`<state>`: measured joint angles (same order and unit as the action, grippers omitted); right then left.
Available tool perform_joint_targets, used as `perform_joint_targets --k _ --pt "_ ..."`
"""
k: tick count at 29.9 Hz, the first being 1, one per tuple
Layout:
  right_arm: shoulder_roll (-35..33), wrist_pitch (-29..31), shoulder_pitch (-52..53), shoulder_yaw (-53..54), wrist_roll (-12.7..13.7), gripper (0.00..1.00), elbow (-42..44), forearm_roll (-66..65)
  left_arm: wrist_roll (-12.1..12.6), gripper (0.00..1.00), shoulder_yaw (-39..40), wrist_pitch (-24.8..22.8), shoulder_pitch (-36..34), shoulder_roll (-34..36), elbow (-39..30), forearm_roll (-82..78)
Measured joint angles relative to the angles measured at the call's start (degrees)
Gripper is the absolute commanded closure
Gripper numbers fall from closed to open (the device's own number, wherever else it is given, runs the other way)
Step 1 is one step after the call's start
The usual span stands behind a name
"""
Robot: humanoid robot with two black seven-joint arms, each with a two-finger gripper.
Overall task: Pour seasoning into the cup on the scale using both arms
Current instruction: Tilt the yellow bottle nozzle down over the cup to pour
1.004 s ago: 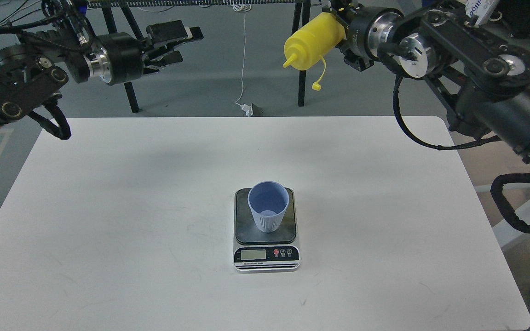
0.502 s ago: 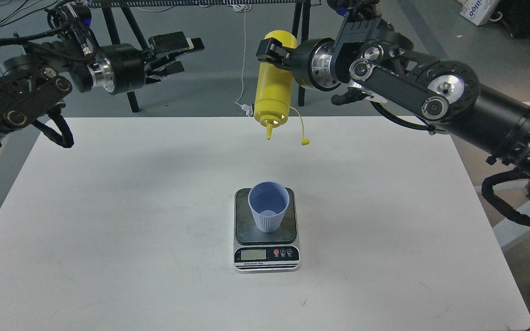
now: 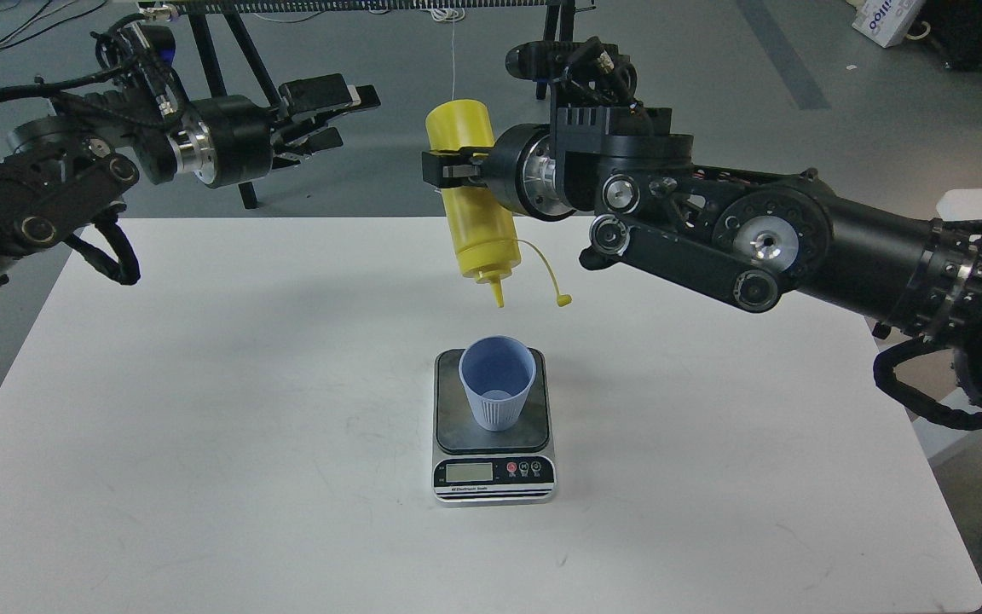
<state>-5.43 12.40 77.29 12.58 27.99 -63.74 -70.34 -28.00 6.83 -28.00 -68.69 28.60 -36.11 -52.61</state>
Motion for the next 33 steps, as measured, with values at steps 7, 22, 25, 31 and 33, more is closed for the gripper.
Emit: perform_joint_targets --k 7,22,25,31,33 --pt "0.6 -1.1 -1.2 0.0 0.0 0.99 -2.7 -4.2 0.0 0.01 0.1 0.0 0.0 0.4 0.0 0.0" --pt "0.1 -0.8 -2.5 -5.0 0.0 0.99 -6.1 -9.6 0.0 0.01 -0.1 0.0 0.0 0.3 0.0 -0.3" --pt "0.1 -0.8 -2.8 -5.1 0.0 0.99 -6.1 -11.1 0.0 0.01 -0.1 0.0 0.1 0.3 0.0 -0.3" --pt "0.0 -1.1 -3.8 -3.9 0.0 0.99 -5.6 -12.3 0.0 0.01 -0.1 0.0 0.1 0.4 0.0 -0.3" --pt "0.0 -1.2 -4.8 -1.8 0.0 0.99 -5.3 -11.4 0.0 0.01 -0.2 0.0 0.1 0.4 0.0 -0.3"
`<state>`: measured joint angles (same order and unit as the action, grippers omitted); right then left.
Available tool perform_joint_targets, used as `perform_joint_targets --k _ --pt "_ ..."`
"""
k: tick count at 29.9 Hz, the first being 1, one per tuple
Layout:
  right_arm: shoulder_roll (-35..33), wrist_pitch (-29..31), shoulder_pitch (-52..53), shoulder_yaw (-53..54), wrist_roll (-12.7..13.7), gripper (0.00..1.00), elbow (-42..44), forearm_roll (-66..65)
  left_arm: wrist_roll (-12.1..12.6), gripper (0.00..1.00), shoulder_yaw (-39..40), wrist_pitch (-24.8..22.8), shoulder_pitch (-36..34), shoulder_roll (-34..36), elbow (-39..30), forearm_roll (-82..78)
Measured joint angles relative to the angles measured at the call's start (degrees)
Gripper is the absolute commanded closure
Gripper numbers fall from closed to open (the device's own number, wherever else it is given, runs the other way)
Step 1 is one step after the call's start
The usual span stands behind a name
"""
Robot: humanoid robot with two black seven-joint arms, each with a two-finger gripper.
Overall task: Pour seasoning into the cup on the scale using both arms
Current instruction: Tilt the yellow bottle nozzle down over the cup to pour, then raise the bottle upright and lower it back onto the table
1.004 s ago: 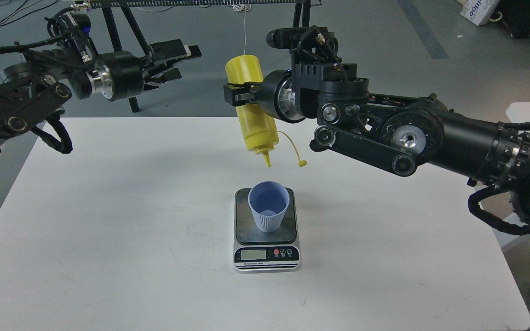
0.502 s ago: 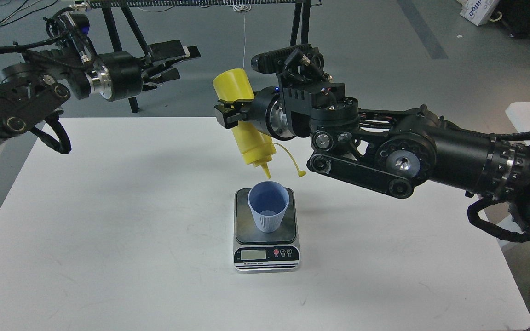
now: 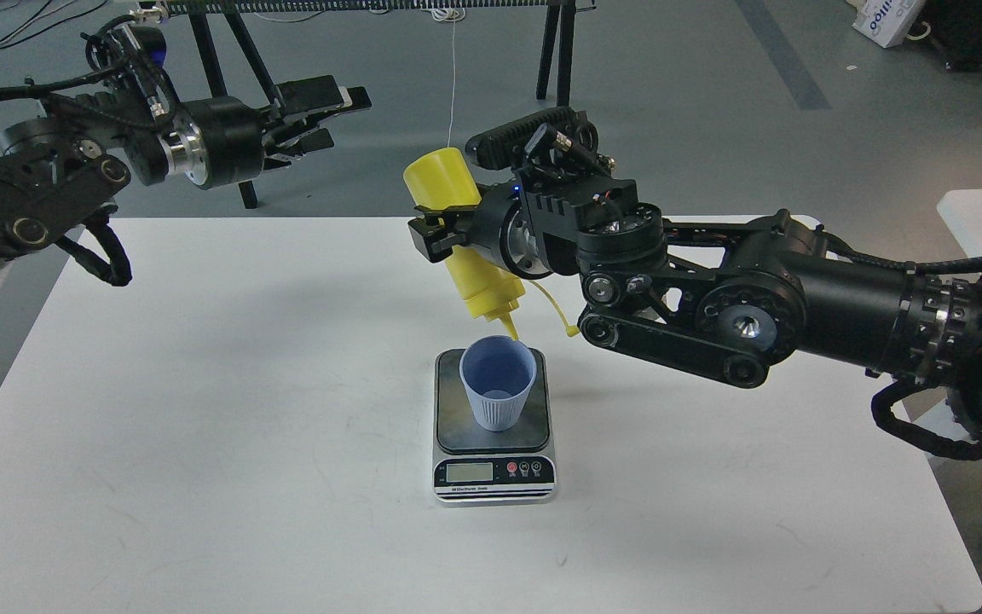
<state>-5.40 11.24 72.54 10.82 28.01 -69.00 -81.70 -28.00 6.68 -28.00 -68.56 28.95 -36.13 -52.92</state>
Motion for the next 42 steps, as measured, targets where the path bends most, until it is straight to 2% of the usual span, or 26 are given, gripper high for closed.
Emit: perform_joint_targets --k 8,14,19,22,27,30,33,36,42 --pt "-0.1 0.1 -4.5 11.7 0.0 0.99 0.7 9.7 0.0 0.01 -0.2 0.0 0.2 0.0 0.0 0.0" --pt "-3.8 -0.1 -5.4 22.5 0.0 0.99 2.0 25.6 0.0 0.01 -0.2 0.0 0.7 0.2 0.1 0.2" --pt "-7.4 -2.6 -5.4 36.1 0.0 0.99 6.1 46.6 0.0 0.01 0.0 0.0 0.7 0.6 0.1 0.6" --pt "-9.3 -7.4 -5.4 44.4 0.0 0.99 12.2 62.6 0.0 0.01 0.1 0.0 0.5 0.7 0.1 0.7" --pt "-17.3 -14.8 -6.9 52.1 0.0 0.99 18.3 89.3 0.0 0.01 -0.2 0.0 0.1 0.7 0.1 0.7" --pt "-21.8 -18.3 -12.3 54.7 0.0 0.99 20.4 106.1 0.0 0.01 -0.3 0.0 0.1 1.0 0.1 0.5" --pt "-24.7 -19.1 -20.5 57.1 0.0 0.99 20.7 115.8 0.0 0.01 -0.5 0.0 0.6 1.0 0.1 0.4" --pt "-25.0 -18.8 -29.9 62.1 0.0 0.99 20.3 119.1 0.0 0.01 -0.5 0.0 0.8 1.0 0.1 0.4" --pt "-20.2 -13.5 -46.1 66.4 0.0 0.99 19.4 119.7 0.0 0.01 -0.6 0.0 1.3 0.9 0.1 0.3"
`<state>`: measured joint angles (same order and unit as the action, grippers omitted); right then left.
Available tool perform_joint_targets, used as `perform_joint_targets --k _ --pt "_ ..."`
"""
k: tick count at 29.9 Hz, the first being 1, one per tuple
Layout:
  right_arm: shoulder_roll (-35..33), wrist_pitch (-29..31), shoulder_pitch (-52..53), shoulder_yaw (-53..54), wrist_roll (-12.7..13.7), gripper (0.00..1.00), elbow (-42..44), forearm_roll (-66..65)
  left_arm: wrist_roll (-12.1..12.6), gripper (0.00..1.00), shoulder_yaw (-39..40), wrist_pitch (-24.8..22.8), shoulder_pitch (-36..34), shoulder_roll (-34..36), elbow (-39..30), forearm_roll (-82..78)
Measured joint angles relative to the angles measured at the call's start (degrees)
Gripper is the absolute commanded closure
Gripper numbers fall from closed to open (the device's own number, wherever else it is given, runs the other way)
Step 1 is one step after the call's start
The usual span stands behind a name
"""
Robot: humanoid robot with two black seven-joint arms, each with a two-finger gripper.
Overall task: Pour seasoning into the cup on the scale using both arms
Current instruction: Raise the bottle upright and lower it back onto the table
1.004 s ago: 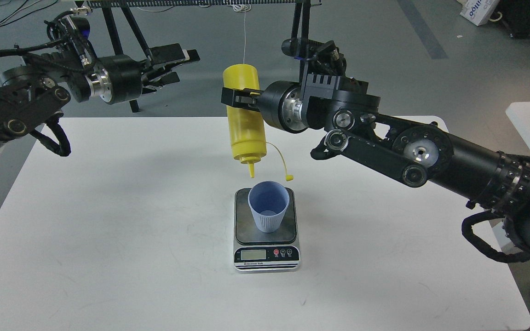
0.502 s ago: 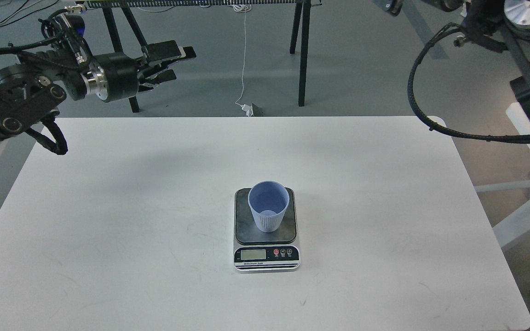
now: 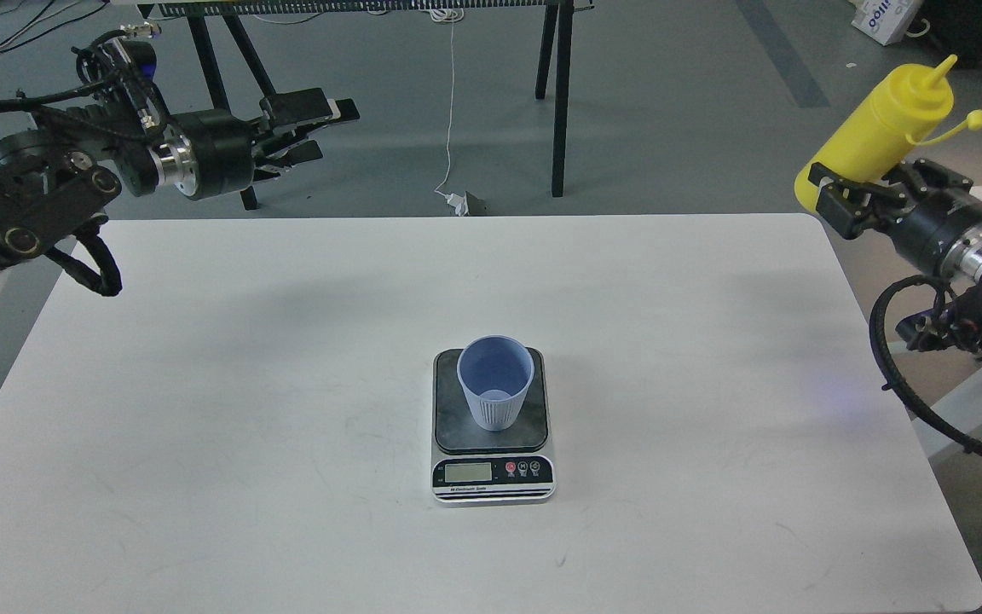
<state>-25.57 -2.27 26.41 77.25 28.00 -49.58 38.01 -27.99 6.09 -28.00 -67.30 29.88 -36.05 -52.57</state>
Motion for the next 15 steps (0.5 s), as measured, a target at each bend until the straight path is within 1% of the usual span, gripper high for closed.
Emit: perform_joint_targets --k 4,11,15 --pt "3.4 2.8 -6.5 -0.8 0.0 0.98 0.6 -1.0 0.0 0.01 0.0 0.0 0.2 -0.1 0.0 -0.1" --pt "7.7 5.6 -12.0 -3.8 0.0 0.98 1.6 -3.2 0.0 0.01 0.0 0.0 0.4 0.0 -0.1 -0.3" --pt "9.2 6.0 -13.5 -4.3 0.0 0.92 1.6 -4.6 0.0 0.01 0.0 0.0 0.4 0.0 -0.2 -0.4"
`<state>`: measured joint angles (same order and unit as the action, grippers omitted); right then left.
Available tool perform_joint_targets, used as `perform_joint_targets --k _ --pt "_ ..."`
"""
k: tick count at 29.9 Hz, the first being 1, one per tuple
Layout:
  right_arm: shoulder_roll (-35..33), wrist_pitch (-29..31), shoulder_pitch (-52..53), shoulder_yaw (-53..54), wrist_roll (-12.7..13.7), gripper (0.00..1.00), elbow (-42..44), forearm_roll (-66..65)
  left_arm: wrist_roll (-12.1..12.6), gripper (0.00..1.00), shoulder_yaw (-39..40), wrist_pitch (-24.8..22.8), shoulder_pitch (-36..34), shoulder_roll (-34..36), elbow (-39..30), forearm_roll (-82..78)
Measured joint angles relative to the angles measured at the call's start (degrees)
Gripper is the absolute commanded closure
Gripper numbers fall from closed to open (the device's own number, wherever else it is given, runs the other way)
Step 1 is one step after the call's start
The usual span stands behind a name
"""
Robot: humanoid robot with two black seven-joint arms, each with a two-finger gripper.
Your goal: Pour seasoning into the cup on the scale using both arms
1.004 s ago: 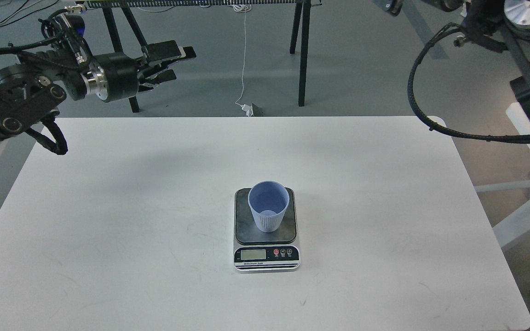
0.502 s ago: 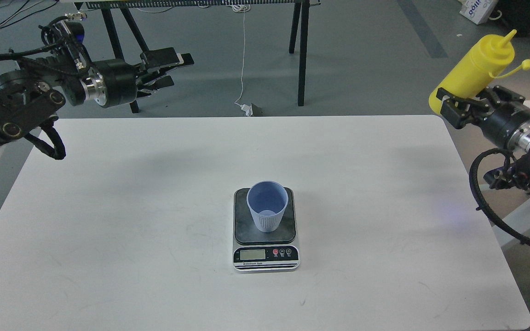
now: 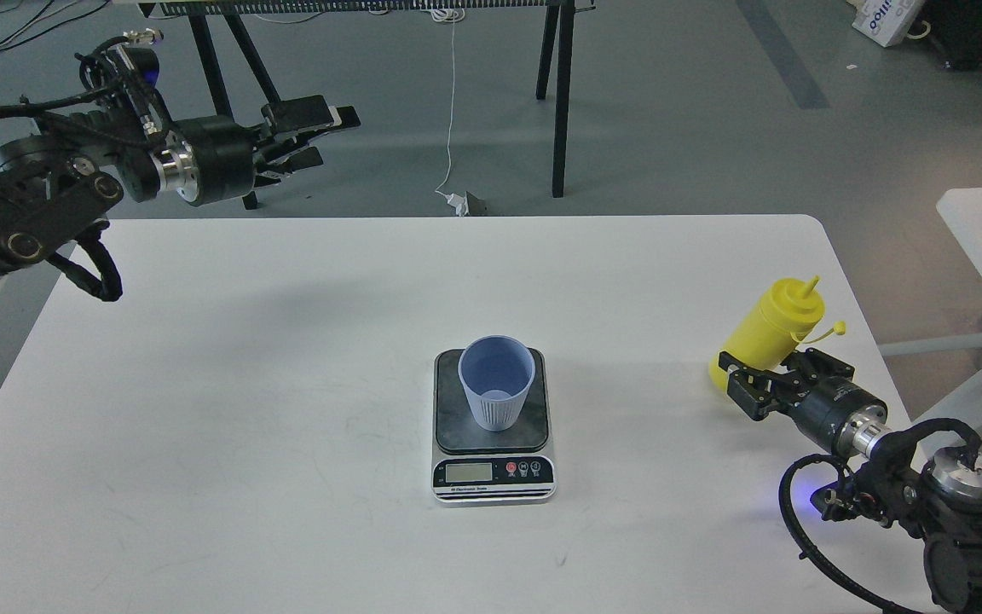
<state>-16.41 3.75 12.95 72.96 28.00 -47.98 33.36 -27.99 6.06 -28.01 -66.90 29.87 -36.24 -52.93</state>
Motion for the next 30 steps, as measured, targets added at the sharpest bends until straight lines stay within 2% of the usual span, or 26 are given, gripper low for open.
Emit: perform_joint_targets --k 4,6,8,12,14,22,30 --pt "0.9 0.1 -0.2 -1.4 0.0 0.72 0.0 -0.9 0.0 0.01 0.0 0.0 0.0 0.0 0.0 0.0" --pt "1.0 0.1 -0.2 -2.0 0.0 0.59 -0.1 -1.0 0.0 0.01 0.0 0.0 0.0 0.0 0.0 0.0" --pt "1.0 0.1 0.0 -3.1 0.0 0.54 -0.3 -1.0 0.0 0.01 0.0 0.0 0.0 -0.1 -0.1 -0.1" --pt "1.0 0.1 0.4 -5.4 0.0 0.23 -0.6 -1.0 0.0 0.01 0.0 0.0 0.0 -0.1 -0.1 -0.1" --pt "1.0 0.1 0.5 -6.0 0.0 0.00 -0.6 -1.0 0.0 0.01 0.0 0.0 0.0 -0.1 -0.1 -0.1" --pt "1.1 0.1 0.0 -5.9 0.0 0.00 -1.7 -0.9 0.0 0.01 -0.1 0.0 0.0 -0.1 -0.1 -0.1" --pt "-0.8 0.1 -4.2 -5.6 0.0 0.00 -8.4 -0.8 0.0 0.01 -0.1 0.0 0.0 -0.3 -0.1 -0.2"
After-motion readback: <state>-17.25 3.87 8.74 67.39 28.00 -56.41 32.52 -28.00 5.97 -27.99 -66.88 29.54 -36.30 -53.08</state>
